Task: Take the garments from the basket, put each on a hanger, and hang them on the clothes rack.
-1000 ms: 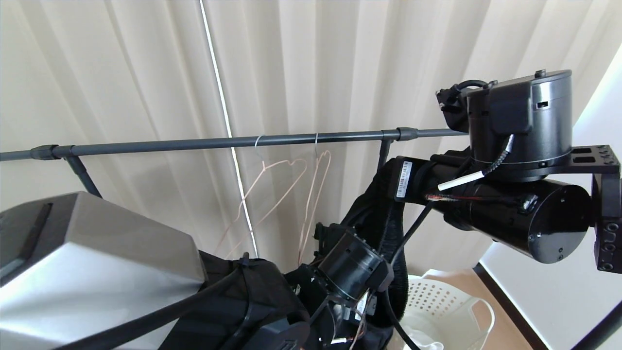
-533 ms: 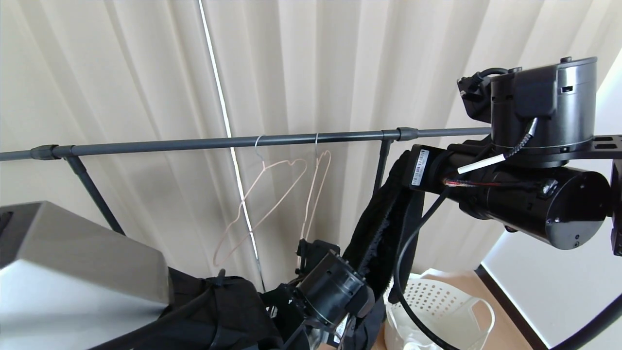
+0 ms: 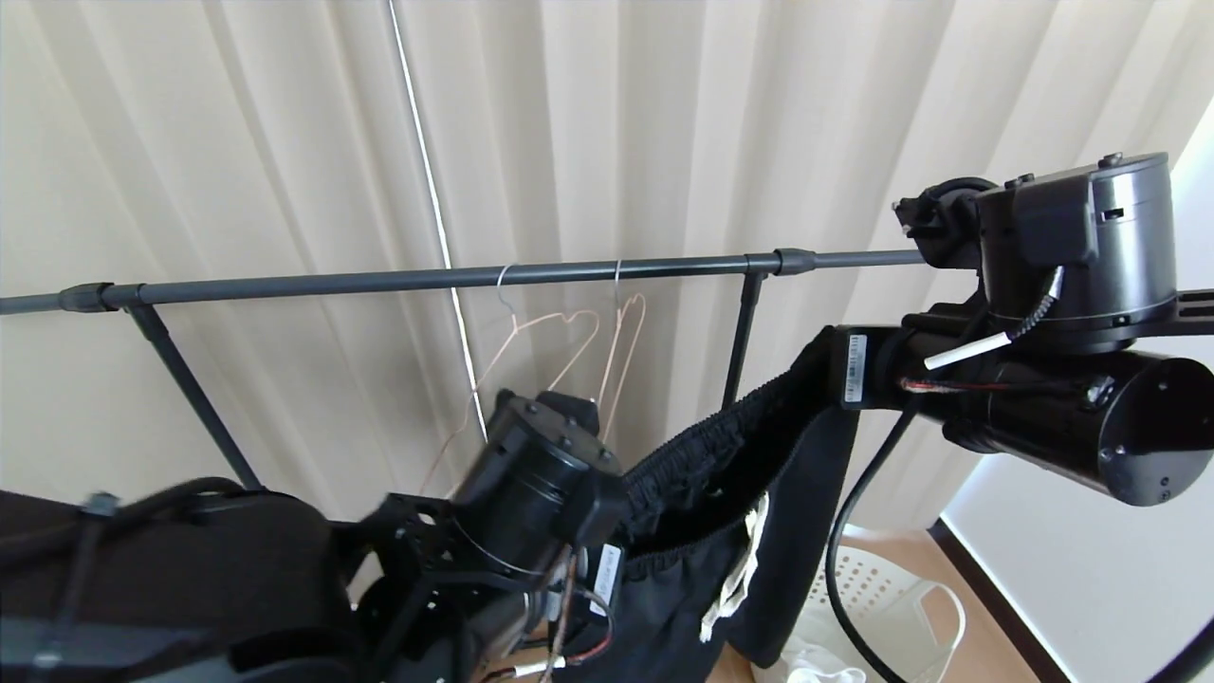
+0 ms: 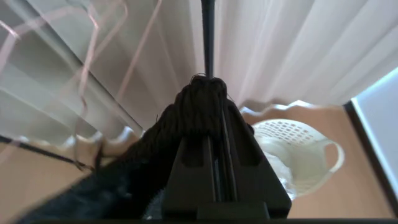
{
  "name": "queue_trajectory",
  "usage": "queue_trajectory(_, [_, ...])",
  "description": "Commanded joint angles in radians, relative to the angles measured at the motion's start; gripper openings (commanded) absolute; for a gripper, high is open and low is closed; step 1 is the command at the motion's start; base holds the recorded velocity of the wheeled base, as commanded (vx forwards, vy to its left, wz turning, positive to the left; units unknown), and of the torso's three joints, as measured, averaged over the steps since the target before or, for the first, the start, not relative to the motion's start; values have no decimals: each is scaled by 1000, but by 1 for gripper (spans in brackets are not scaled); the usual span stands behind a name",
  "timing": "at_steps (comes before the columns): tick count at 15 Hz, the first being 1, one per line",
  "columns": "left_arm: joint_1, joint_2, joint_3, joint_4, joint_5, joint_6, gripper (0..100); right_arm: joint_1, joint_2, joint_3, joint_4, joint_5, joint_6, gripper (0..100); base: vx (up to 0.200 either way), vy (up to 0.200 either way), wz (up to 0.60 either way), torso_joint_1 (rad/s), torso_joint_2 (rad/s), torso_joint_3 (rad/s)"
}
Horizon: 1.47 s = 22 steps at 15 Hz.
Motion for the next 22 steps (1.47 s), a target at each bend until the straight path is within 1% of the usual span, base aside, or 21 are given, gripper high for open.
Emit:
queue_trajectory(1, [72,-144,1,2,-2,57,0,4,-45,13,47,5,-12,0,0,0,0,0,0,0])
queue_trajectory(3, [155,-179,8,2,-13,110,0,28,-53,10,89,7,-14,0,0,0,0,0,0,0])
queue_trajectory(4, [162,-182,13,2,-16,116,0,32,-51,10,90,7,-12,0,0,0,0,0,0,0])
queue_trajectory(5, [250,-213,60,-6,-68,256,0,51,-46,8,93,7,-11,0,0,0,0,0,0,0])
queue_trajectory(6, [279,-234,86,-7,-108,304,0,53,-43,7,90,7,-9,0,0,0,0,0,0,0])
queue_trajectory(7, [282,-245,97,-7,-134,304,0,56,-40,5,84,7,-1,0,0,0,0,0,0,0])
queue_trajectory(8, [284,-248,100,-7,-139,304,0,61,-37,2,84,7,6,0,0,0,0,0,0,0])
queue_trajectory(10, [285,-254,112,-9,-139,301,0,65,-20,-4,84,7,14,0,0,0,0,0,0,0])
queue_trajectory(13, [279,-256,112,-9,-139,294,0,76,-14,-4,83,7,17,0,-200,0,0,2,4,5])
queue_trajectory(19, [277,-254,112,-15,-139,287,0,76,-2,-2,81,5,19,0,0,0,0,0,0,0])
queue_trajectory(20, [277,-254,114,-52,-142,285,0,76,-4,-2,81,5,19,0,0,0,0,0,0,0])
queue_trajectory(22, [279,-250,102,-75,-142,287,0,76,-7,-4,81,2,19,0,0,0,0,0,0,0])
